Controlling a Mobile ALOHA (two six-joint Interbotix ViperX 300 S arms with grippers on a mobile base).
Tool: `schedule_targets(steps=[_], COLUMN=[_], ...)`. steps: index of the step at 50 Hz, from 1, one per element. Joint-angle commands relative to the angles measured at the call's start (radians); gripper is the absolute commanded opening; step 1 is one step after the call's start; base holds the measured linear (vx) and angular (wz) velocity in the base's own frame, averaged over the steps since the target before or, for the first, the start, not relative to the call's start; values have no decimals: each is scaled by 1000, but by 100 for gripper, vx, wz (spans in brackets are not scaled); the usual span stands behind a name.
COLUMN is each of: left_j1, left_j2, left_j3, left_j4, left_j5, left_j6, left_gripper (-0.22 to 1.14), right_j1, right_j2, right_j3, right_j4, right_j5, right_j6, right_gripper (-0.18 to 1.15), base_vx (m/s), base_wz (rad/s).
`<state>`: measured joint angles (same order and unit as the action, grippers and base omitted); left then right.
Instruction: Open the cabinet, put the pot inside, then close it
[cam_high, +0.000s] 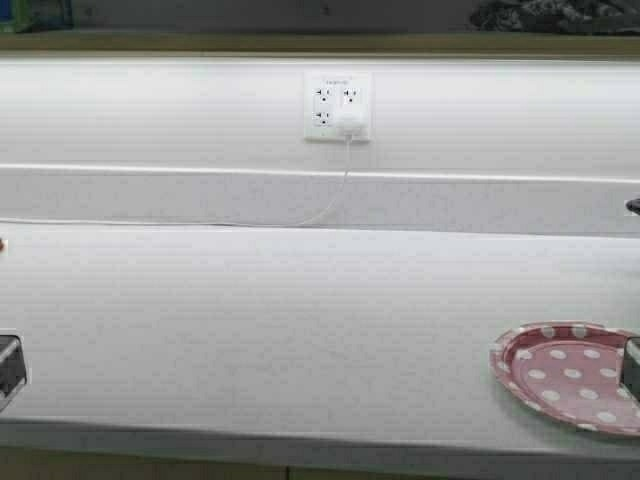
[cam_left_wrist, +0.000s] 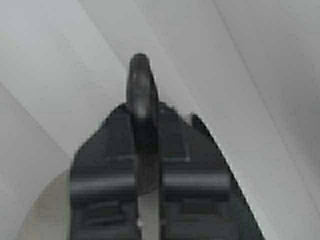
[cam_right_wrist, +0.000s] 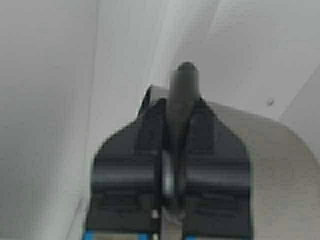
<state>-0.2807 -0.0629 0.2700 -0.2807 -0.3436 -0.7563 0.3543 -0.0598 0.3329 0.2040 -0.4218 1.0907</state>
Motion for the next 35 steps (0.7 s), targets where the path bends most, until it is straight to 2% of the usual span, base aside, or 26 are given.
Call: schedule_targets(steps=[1, 16, 35], left_j1=[-54, -54, -54], left_j2=[18, 78, 138], left_j3=[-75, -109, -126], left_j4=[18, 15, 12], left_j5=[-6, -17, -37], left_j6=[23, 21, -12], left_gripper=[2, 2, 2], right_j1=[31, -15, -25], right_j2=[14, 46, 100], right_j3=[-78, -101, -106], right_j4=[-17, -15, -17], right_j5=[-14, -15, -29], right_j6=[-6, -8, -6], right_gripper=[7, 7, 7], base_vx=[5, 5, 4], base_wz=[0, 0, 0])
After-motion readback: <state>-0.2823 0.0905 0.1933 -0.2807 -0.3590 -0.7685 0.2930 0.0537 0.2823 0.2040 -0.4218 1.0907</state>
